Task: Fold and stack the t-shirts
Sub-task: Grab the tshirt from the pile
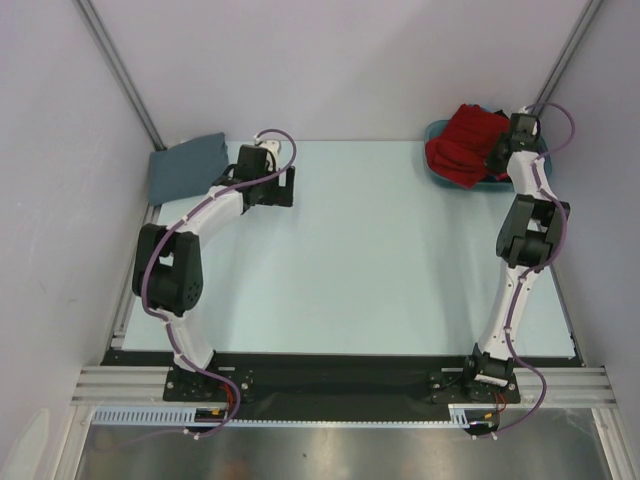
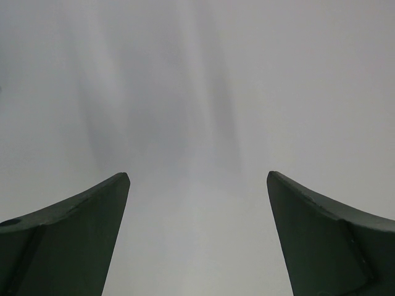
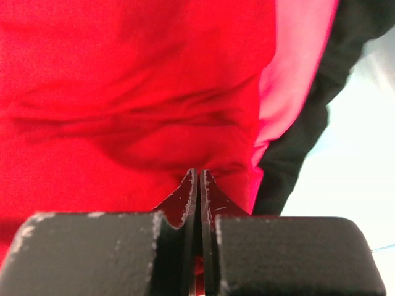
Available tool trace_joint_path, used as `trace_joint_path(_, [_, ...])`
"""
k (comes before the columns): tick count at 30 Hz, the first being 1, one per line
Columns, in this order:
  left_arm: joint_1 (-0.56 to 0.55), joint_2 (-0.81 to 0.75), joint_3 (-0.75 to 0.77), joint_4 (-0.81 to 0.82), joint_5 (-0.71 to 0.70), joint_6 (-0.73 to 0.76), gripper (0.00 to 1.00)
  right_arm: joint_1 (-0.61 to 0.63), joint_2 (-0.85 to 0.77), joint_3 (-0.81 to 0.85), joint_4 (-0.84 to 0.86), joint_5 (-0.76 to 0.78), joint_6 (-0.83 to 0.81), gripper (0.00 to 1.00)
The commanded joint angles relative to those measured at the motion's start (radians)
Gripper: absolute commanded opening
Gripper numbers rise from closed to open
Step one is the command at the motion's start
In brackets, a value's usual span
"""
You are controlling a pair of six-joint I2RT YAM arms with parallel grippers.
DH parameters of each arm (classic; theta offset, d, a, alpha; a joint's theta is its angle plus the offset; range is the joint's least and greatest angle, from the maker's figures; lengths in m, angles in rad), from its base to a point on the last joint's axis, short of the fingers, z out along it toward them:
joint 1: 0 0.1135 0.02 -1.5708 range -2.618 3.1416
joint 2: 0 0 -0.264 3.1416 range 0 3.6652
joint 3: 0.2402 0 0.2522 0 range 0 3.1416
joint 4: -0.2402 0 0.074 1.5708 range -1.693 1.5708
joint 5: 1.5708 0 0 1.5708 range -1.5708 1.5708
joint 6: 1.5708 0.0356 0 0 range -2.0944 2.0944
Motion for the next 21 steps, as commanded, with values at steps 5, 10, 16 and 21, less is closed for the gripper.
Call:
trace_joint_path(5, [-0.001, -0.11, -0.025, 0.047, 0.054, -0.04, 1.0, 0.046, -0.261, -0.217, 0.205, -0.182, -0.005, 0.0])
trace_joint_path(10, [-0.007, -0.169, -0.062, 0.059, 0.128, -0.06, 1.0, 0.121, -0.42, -0.268, 0.219, -0.179, -0.091, 0.0])
trace_joint_path(16, [-0.007, -0.228, -0.084, 0.042, 0.12, -0.06, 1.0, 0.186, -0.572, -0.295, 0.18, -0.174, -0.128, 0.0])
trace_joint_path(21, [-0.011, -0.278, -0.102, 0.039, 0.134, -0.066, 1.0, 0.221, -0.69, -0.321, 0.155, -0.234, -0.139, 0.0])
